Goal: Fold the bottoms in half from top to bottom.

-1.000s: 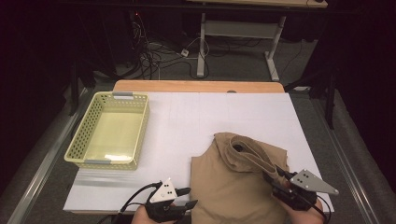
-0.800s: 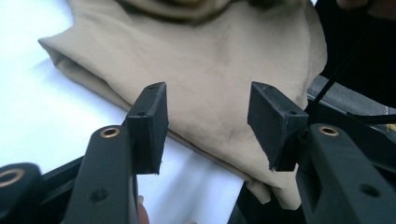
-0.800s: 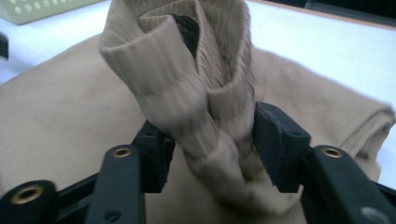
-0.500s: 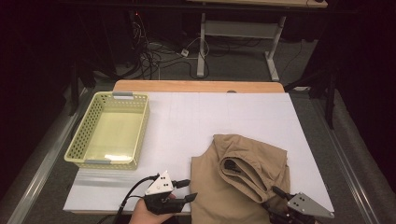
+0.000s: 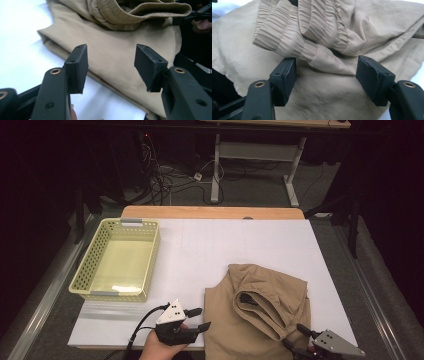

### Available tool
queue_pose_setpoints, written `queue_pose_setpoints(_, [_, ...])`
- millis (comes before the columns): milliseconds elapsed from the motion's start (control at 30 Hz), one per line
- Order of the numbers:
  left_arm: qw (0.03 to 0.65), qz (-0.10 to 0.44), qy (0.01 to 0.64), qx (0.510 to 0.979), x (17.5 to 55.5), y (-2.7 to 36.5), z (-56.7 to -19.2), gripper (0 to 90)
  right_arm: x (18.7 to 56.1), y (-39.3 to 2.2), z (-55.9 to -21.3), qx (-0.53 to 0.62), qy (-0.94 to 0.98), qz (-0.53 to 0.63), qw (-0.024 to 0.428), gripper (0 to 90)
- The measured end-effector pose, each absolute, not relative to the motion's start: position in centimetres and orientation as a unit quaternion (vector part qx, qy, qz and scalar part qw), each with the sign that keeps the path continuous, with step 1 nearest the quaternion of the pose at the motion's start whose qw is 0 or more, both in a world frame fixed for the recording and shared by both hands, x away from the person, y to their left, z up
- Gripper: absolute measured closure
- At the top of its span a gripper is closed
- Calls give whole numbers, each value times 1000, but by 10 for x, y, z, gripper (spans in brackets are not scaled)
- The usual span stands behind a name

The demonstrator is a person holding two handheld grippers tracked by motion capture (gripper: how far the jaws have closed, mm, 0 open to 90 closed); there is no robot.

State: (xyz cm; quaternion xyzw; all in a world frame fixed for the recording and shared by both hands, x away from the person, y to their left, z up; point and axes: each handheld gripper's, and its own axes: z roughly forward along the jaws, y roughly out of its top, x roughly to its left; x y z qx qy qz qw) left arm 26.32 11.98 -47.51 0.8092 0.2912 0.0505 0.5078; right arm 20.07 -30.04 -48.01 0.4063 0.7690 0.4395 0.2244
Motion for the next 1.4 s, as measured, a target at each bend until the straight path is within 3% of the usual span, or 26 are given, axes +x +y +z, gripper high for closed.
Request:
queue_pose_setpoints(467, [503,73,295,809,271,121,-474,437,196,-312,-467,406,753,458,244,342])
queue_pose_setpoints(567, [501,69,292,812,268,120,-477,387,195,-310,-465,403,753,457,248,342])
queue_pose_setpoints(867, [505,70,283,812,265,128,-478,387,204,-296,-457,396,750,469,246,336])
queue_pose_setpoints(1167, [493,84,287,817,260,132,-479,387,215,-268,-459,371,769,466,233,286])
queue_pose_setpoints(1400, [491,91,292,816,253,136,-477,387,226,-283,-471,407,768,453,197,297])
